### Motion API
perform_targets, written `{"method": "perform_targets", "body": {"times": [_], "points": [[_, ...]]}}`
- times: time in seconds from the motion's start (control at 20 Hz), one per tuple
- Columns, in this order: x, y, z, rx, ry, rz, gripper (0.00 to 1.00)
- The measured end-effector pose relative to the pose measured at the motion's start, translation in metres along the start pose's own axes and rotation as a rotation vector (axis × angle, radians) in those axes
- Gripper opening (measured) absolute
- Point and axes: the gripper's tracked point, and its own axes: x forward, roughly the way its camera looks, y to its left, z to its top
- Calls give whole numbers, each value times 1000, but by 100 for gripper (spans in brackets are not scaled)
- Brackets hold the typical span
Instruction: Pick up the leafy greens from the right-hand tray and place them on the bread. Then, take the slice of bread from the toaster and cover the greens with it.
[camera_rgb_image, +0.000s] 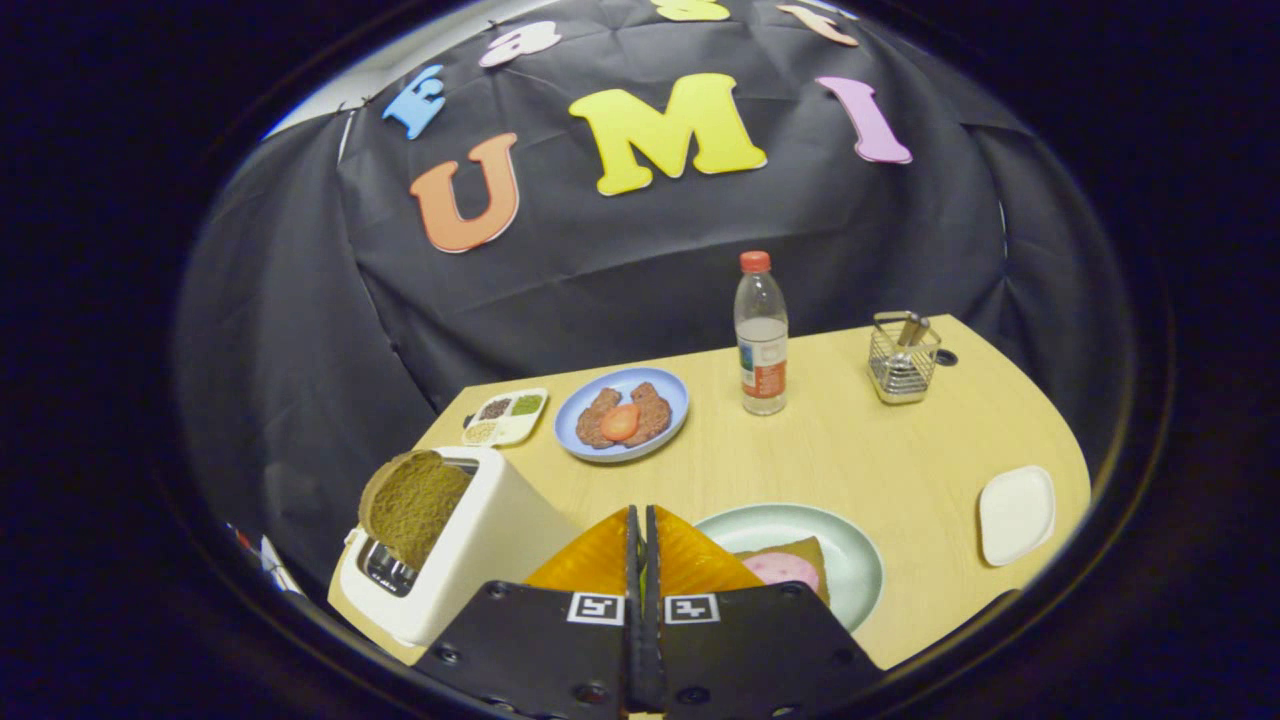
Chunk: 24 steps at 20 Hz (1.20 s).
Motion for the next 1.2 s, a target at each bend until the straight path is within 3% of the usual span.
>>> {"method": "perform_targets", "body": {"times": [0.35,0.4,0.45,0.6,0.85,1.0,1.2], "points": [[8,-59,-13,35,31,-87,2],[9,-69,-15,33,33,-100,8],[6,-77,-17,30,34,-112,7],[0,-93,-17,8,39,-142,28],[-40,-105,23,-75,-80,-176,86],[-82,-94,52,-140,-148,-187,94],[-135,-38,94,-260,-285,-134,95]]}}
